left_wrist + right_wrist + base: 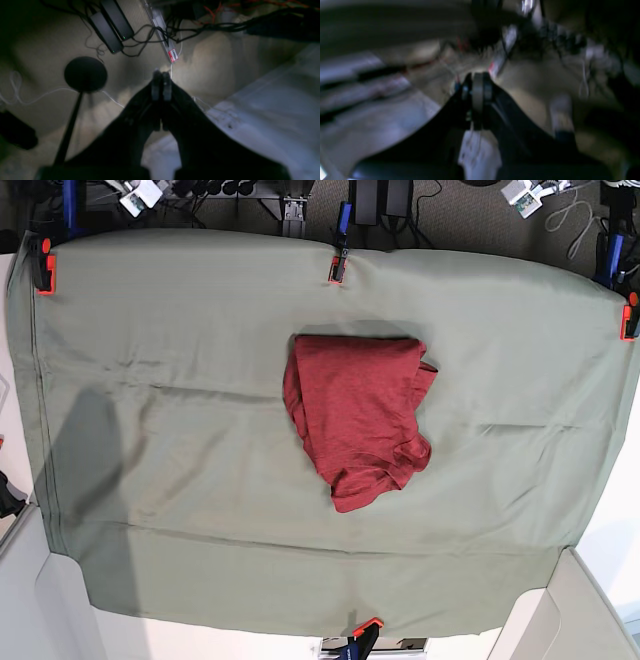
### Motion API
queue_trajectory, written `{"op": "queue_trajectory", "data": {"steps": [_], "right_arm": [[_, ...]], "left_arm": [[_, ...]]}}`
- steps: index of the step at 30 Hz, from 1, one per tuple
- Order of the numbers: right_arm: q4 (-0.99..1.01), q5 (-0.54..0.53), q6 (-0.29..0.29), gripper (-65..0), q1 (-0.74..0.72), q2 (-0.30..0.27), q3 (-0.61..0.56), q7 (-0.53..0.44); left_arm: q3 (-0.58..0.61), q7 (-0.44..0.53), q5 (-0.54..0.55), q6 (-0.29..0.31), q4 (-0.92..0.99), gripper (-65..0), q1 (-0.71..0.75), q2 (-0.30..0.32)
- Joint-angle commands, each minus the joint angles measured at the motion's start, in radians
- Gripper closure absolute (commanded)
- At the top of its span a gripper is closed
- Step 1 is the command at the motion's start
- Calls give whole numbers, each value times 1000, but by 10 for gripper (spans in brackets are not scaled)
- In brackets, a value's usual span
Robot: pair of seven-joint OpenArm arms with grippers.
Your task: Fold the T-shirt properly
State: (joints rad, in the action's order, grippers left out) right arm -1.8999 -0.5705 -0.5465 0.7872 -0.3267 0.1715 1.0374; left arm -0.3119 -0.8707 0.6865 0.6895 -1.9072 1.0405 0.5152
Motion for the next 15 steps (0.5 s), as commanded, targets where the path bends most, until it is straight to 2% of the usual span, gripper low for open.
{"op": "queue_trajectory", "data": {"steps": [1, 4, 6, 10, 15], "right_arm": [[2, -8, -2, 0, 19, -8, 3, -8], [67, -2, 8, 0, 30, -9, 3, 1], [119, 21, 36, 0, 16, -9, -1, 20], [248, 95, 82, 0, -39, -9, -55, 74], [462, 205, 156, 0, -143, -8, -203, 78]], "left_arm": [[16, 2, -16, 9, 24, 0, 10, 9], [109, 3, -109, 8, 148, 0, -11, 15], [185, 7, -161, -27, 241, 0, -51, 14], [346, 6, -249, -130, 432, 0, -169, 14], [529, -13, -341, -238, 657, 0, -348, 8]]}}
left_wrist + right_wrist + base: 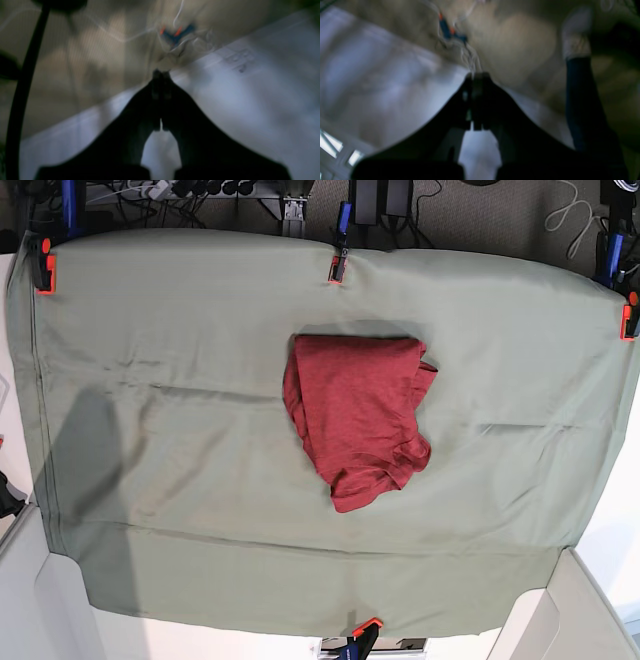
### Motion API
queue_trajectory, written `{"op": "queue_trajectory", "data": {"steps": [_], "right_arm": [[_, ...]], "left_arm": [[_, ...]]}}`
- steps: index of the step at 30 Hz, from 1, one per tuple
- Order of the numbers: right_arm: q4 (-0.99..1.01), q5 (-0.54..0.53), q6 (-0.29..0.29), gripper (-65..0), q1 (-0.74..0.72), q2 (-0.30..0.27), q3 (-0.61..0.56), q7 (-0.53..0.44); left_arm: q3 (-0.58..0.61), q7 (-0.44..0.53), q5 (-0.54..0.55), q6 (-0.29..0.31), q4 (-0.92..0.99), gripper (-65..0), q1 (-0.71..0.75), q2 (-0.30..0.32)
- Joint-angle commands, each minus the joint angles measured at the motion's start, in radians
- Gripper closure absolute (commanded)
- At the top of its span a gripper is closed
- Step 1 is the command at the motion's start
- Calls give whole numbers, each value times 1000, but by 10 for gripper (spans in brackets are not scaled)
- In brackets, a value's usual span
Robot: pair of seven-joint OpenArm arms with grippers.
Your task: Fold the T-shirt properly
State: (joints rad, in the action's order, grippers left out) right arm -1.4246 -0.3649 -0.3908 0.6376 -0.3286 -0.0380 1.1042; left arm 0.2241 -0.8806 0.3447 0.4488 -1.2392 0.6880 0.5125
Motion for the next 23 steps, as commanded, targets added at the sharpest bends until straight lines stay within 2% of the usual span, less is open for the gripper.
{"op": "queue_trajectory", "data": {"steps": [1, 4, 7, 12, 16, 23], "right_arm": [[36, 13, 21, 0, -23, -6, -26, 11], [197, 20, 66, 0, -120, -6, -119, 10], [357, 17, 74, 0, -217, 14, -186, 6], [553, 18, 65, 0, -347, 53, -208, -22], [600, 18, 18, 0, -411, 63, -208, -30], [585, 21, 16, 0, -461, 63, -208, -44]], "left_arm": [[21, -17, -10, -14, 31, 0, -37, 3], [85, -62, -45, -61, 166, 0, -156, -35], [127, -62, -50, -71, 306, 0, -263, -76], [156, -43, -21, 0, 430, 0, -397, -134], [156, -48, 19, 8, 433, 0, -436, -156], [156, -5, 30, 12, 433, 0, -439, -155]]}}
